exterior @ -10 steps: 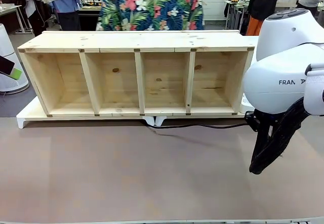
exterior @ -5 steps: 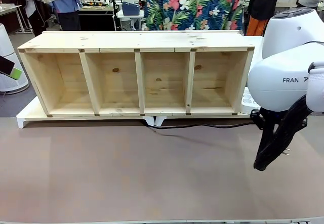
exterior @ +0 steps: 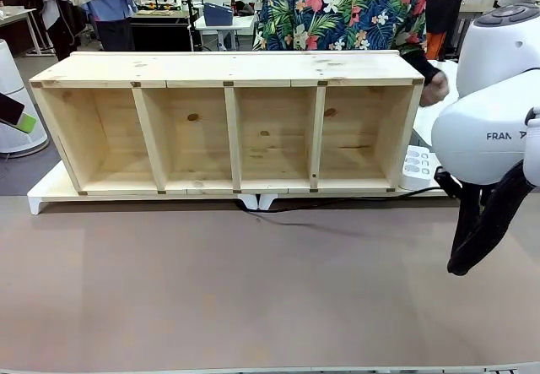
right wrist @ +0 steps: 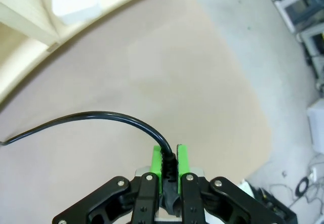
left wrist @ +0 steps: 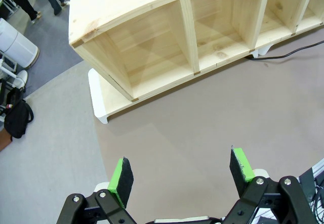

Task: Perform cable management.
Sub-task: Pull the grasped Power Cable to the location of the Power Strip.

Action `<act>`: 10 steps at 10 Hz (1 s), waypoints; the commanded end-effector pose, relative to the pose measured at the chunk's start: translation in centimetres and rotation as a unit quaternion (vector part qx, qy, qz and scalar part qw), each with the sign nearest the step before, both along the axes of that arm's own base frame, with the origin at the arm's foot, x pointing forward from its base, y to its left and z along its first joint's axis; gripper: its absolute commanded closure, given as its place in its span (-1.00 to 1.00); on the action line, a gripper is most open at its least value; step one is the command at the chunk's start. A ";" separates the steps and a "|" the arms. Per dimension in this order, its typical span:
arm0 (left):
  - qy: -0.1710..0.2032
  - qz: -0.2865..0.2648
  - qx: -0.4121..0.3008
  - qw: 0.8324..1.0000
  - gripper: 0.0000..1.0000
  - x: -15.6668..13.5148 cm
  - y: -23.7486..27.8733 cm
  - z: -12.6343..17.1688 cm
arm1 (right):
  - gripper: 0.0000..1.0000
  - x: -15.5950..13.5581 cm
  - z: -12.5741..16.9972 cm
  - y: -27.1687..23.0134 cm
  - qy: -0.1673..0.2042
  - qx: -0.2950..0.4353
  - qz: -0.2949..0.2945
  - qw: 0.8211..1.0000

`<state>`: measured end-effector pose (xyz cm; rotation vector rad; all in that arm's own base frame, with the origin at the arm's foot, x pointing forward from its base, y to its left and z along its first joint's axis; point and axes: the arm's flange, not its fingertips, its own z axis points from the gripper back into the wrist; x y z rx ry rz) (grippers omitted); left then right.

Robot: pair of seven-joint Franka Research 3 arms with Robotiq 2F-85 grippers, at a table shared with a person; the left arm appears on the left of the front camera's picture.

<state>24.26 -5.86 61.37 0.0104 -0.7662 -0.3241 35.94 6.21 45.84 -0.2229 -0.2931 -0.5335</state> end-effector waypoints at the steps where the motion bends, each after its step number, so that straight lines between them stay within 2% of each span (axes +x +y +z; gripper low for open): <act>1: -0.002 0.001 -0.002 1.000 -1.00 0.1 0.1 0.0 | 0.71 0.3 -0.8 -2.6 -0.042 -0.006 0.031 0.999; 6: -0.002 0.001 -0.002 1.000 -1.00 0.1 0.1 0.0 | 0.71 3.8 0.8 -6.7 -0.124 -0.019 0.105 0.987; 10: -0.002 0.001 -0.002 1.000 -1.00 0.1 0.1 0.0 | 0.71 6.6 2.1 -8.4 -0.162 -0.018 0.161 0.973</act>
